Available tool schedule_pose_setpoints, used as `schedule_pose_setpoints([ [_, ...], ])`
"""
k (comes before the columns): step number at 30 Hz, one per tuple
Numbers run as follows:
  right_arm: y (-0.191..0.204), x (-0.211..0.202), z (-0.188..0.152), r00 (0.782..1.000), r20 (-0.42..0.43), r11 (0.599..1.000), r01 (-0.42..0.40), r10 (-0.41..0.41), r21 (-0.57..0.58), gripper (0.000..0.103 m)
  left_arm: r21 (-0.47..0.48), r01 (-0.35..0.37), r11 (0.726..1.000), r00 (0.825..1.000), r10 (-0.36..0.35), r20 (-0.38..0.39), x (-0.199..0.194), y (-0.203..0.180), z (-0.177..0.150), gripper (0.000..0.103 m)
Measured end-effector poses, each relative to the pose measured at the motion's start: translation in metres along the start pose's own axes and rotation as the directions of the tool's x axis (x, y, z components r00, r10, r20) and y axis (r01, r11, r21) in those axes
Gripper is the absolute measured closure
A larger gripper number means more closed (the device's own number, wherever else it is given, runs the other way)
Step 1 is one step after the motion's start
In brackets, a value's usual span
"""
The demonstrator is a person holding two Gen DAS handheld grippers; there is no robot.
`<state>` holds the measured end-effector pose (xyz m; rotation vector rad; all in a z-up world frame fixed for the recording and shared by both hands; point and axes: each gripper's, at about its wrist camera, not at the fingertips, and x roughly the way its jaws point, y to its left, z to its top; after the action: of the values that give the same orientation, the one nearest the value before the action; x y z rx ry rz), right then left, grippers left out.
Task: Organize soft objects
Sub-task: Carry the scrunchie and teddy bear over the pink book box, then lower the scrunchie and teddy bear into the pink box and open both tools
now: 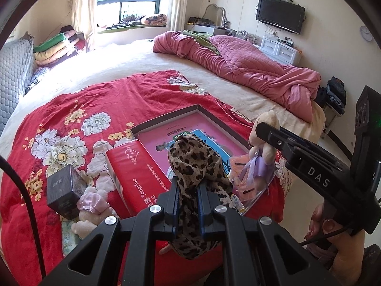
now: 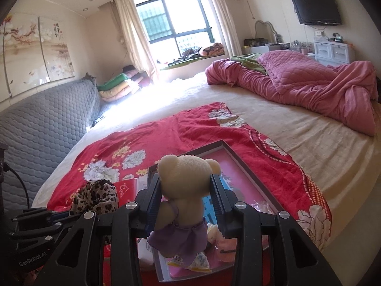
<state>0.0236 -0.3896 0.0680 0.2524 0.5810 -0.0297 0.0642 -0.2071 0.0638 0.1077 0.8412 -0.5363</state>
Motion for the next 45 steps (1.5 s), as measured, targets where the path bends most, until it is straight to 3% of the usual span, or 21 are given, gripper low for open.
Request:
schedule_pose_setpoints([
  [10, -0.031, 0.007, -0.006, 0.997, -0.029, 0.996, 0.078, -0.076, 0.053, 0.062, 0.031, 0.033, 0.999, 0.996, -0.030, -0.083, 0.042, -0.015, 0.007, 0.090],
  [19, -0.048, 0.029, -0.020, 0.975, -0.112, 0.981, 0.192, -0.191, -0.005, 0.062, 0.047, 0.032, 0.998, 0.988, -0.024, -0.150, 0.076, -0.023, 0.005, 0.090],
  [30, -0.044, 0.064, -0.031, 0.975, -0.175, 0.990, 0.136, -0.138, -0.026, 0.061, 0.029, 0.035, 0.999, 0.981, -0.029, -0.193, 0.099, -0.020, 0.005, 0.090],
  [35, -0.044, 0.084, -0.038, 0.964, -0.224, 0.990, 0.136, -0.140, -0.036, 0.061, 0.022, 0.042, 0.999, 0.978, -0.037, -0.207, 0.106, -0.019, 0.005, 0.090],
  [45, -0.045, 0.099, -0.042, 0.964, -0.224, 0.989, 0.139, -0.146, -0.047, 0.059, 0.012, 0.037, 0.999, 0.972, -0.033, -0.232, 0.120, -0.018, 0.007, 0.090],
])
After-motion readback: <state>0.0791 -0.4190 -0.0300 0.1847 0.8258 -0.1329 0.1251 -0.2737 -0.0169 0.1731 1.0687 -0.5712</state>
